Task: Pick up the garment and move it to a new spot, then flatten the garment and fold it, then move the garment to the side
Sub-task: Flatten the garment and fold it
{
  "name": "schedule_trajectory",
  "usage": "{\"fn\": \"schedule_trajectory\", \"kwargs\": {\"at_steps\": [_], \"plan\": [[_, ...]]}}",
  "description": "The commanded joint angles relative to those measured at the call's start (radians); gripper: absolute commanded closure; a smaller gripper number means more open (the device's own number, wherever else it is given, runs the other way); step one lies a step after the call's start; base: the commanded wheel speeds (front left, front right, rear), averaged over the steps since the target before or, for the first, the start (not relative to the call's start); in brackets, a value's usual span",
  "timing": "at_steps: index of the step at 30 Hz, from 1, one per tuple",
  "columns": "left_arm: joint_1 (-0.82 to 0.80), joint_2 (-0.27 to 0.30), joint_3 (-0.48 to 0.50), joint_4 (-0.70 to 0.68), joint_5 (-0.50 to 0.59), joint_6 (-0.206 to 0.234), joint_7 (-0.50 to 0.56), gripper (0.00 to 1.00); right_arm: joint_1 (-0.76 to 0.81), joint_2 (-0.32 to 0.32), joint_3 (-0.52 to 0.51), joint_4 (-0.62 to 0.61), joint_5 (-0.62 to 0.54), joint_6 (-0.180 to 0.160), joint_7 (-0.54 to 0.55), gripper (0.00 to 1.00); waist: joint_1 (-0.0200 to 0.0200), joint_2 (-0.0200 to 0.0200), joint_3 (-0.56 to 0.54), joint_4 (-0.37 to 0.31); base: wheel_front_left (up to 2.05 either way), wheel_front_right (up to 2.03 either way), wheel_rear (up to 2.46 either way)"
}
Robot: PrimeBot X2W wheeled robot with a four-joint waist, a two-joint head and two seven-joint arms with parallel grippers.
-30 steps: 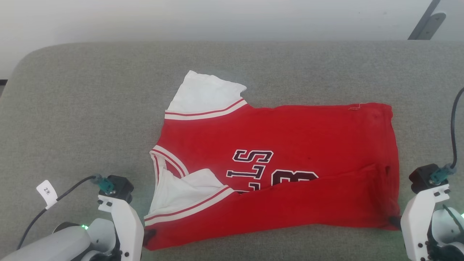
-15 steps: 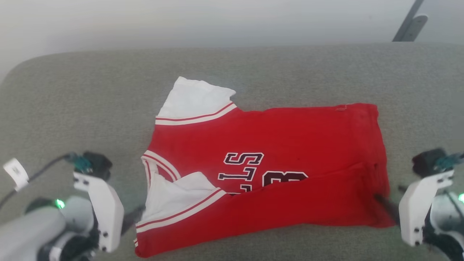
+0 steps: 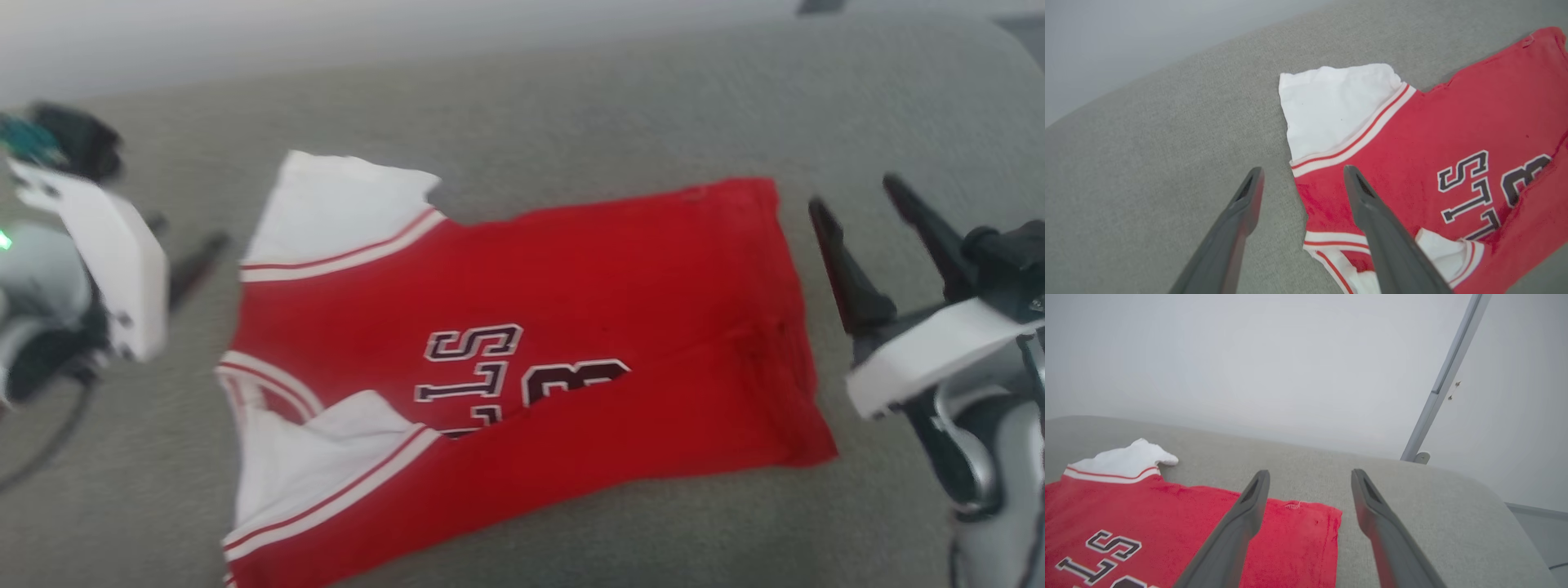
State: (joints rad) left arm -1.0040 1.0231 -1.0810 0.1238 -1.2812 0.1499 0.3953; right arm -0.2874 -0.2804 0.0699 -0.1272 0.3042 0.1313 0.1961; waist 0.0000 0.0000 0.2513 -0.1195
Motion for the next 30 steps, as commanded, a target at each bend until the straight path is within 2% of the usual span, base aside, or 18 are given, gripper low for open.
{"fn": "schedule_trajectory", "kwargs": {"at_steps": [1,7,14,19,27,28,29,30], "plan": [[-0.047,-0.008,0.011,0.05,0.03,-0.034,0.007,0.0,-0.02,0.041,0.004,0.009,-0.04,-0.001,-0.075,0.0,0.0,0.0,0.069,-0.069,0.0,0.0,0.0],[-0.157,-0.037,0.027,0.205,0.062,-0.121,0.031,0.0,-0.041,0.157,0.004,0.048,-0.132,-0.001,-0.268,0.0,0.0,0.0,0.155,-0.14,0.0,0.0,0.0],[-0.248,-0.069,0.024,0.335,0.075,-0.17,0.102,0.0,-0.05,0.199,0.015,0.091,-0.157,-0.001,-0.342,0.0,0.0,0.0,0.223,-0.183,0.0,0.0,0.0],[-0.296,-0.101,0.014,0.434,0.059,-0.178,0.198,0.0,-0.061,0.213,0.018,0.113,-0.157,-0.001,-0.367,0.0,0.0,0.0,0.259,-0.199,0.0,0.0,0.0],[-0.292,-0.163,-0.019,0.564,0.032,-0.174,0.301,0.0,-0.079,0.224,0.025,0.132,-0.139,-0.001,-0.341,0.0,0.0,0.0,0.281,-0.203,0.0,0.0,0.0],[-0.282,-0.171,-0.025,0.576,0.029,-0.18,0.313,0.41,-0.084,0.224,0.031,0.134,-0.137,-0.001,-0.335,0.0,0.0,0.0,0.283,-0.202,0.0,0.0,0.0],[-0.272,-0.181,-0.026,0.588,0.015,-0.183,0.324,1.0,-0.088,0.223,0.033,0.137,-0.128,-0.001,-0.325,0.0,0.0,0.0,0.285,-0.202,0.0,0.0,0.0],[-0.268,-0.188,-0.025,0.596,0.006,-0.186,0.334,1.0,-0.091,0.223,0.034,0.141,-0.12,-0.001,-0.311,0.0,0.0,0.0,0.287,-0.2,0.0,0.0,0.0]]}}
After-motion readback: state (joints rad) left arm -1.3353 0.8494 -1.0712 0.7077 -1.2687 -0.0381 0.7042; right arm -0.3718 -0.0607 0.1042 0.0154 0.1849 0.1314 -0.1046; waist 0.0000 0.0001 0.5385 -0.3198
